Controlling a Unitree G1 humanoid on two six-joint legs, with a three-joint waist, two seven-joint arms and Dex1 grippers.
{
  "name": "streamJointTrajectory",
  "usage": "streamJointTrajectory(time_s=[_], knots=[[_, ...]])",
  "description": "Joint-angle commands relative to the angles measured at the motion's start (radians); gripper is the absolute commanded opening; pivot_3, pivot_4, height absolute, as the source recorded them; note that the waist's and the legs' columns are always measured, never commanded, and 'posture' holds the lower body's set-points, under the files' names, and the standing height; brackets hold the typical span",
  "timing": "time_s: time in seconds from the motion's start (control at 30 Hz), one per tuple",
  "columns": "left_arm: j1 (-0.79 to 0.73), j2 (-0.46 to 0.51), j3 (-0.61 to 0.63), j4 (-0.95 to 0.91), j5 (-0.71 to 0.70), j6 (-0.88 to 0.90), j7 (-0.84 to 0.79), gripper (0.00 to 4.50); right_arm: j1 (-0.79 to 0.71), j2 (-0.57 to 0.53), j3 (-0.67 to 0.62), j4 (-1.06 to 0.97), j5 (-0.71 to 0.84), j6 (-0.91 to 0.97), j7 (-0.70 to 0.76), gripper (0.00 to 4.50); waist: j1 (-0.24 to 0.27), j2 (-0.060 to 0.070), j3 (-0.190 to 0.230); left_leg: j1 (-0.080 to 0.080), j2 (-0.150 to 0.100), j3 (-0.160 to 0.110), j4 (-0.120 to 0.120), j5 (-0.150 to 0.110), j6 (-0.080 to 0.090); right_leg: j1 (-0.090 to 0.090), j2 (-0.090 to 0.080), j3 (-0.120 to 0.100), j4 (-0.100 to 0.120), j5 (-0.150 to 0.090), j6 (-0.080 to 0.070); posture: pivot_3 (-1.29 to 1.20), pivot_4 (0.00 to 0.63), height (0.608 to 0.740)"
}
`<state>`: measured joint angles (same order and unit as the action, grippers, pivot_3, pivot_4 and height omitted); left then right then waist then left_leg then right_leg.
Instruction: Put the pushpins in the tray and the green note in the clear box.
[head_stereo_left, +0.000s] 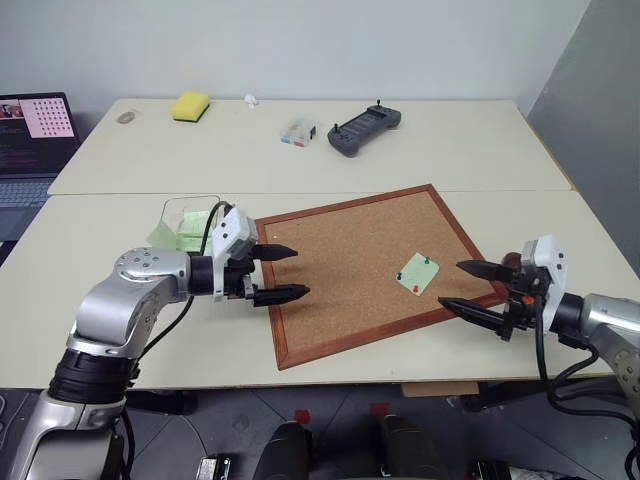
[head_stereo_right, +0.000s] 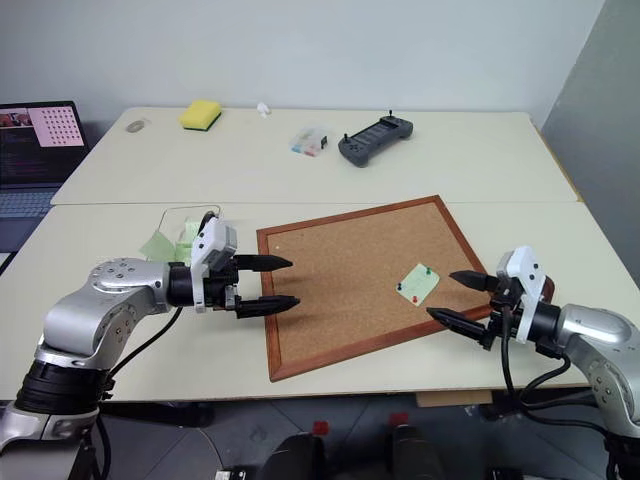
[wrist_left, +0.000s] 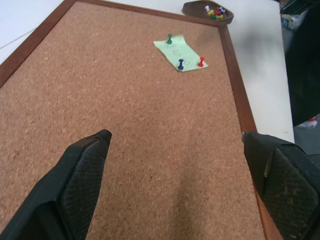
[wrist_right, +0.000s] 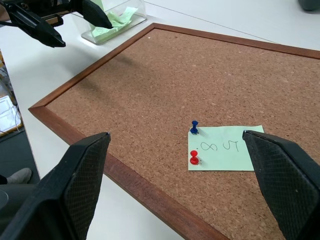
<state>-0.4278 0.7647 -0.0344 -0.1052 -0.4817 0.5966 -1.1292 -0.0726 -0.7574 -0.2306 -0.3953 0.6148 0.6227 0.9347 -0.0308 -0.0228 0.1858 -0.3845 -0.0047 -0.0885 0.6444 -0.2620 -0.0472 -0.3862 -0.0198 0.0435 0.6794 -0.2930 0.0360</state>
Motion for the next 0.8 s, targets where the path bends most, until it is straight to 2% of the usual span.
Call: streamJointTrajectory(time_s=[0.03, 0.43, 0.63, 0.67, 0.7, 0.8], knots=[[-0.021, 0.006, -0.005, -0.002, 0.024, -0.038, -0.006, 4.45, -0.005, -0.008, -0.012, -0.018, 0.004, -0.022, -0.004, 4.50, 0.000, 0.000, 0.000, 0.000, 0.000, 0.000, 0.000, 0.000, 0.000, 0.000, 0.000, 0.000, 0.000, 0.000, 0.000, 0.00, 0.150, 0.740], [-0.054, -0.035, -0.009, 0.032, 0.026, -0.065, -0.013, 4.45, -0.033, -0.013, -0.012, -0.010, -0.001, -0.019, -0.031, 4.50, -0.001, 0.000, 0.000, 0.000, 0.000, 0.000, 0.000, 0.000, 0.000, 0.000, 0.000, 0.000, 0.000, 0.000, 0.000, 0.00, 0.150, 0.740], [-0.075, -0.097, 0.002, 0.043, 0.014, -0.093, 0.007, 4.45, -0.044, -0.004, -0.003, -0.006, -0.010, -0.025, -0.050, 4.50, 0.001, 0.000, 0.000, 0.000, 0.000, 0.000, 0.001, 0.000, 0.000, 0.000, 0.000, 0.000, 0.000, 0.000, 0.000, 0.00, 0.150, 0.740], [-0.077, -0.106, 0.000, 0.043, 0.014, -0.096, 0.007, 4.10, -0.046, -0.001, 0.001, -0.004, -0.015, -0.029, -0.056, 4.50, 0.001, 0.000, 0.000, 0.000, 0.000, 0.000, 0.001, 0.000, 0.000, 0.000, 0.000, 0.000, 0.000, 0.000, 0.000, 0.00, 0.150, 0.740], [-0.078, -0.111, -0.007, 0.045, 0.021, -0.103, 0.006, 4.01, -0.048, 0.001, 0.004, -0.003, -0.018, -0.031, -0.061, 4.50, 0.001, 0.000, 0.000, 0.000, 0.000, 0.000, 0.001, 0.000, 0.000, 0.000, 0.000, 0.000, 0.000, 0.000, 0.000, 0.00, 0.150, 0.740], [-0.080, -0.128, -0.026, 0.059, 0.041, -0.125, 0.004, 3.35, -0.058, 0.010, 0.019, 0.002, -0.030, -0.036, -0.079, 4.50, -0.001, 0.000, 0.000, 0.000, 0.000, 0.000, 0.001, 0.000, 0.000, 0.000, 0.000, 0.000, 0.001, 0.000, 0.000, 0.00, 0.150, 0.740]])
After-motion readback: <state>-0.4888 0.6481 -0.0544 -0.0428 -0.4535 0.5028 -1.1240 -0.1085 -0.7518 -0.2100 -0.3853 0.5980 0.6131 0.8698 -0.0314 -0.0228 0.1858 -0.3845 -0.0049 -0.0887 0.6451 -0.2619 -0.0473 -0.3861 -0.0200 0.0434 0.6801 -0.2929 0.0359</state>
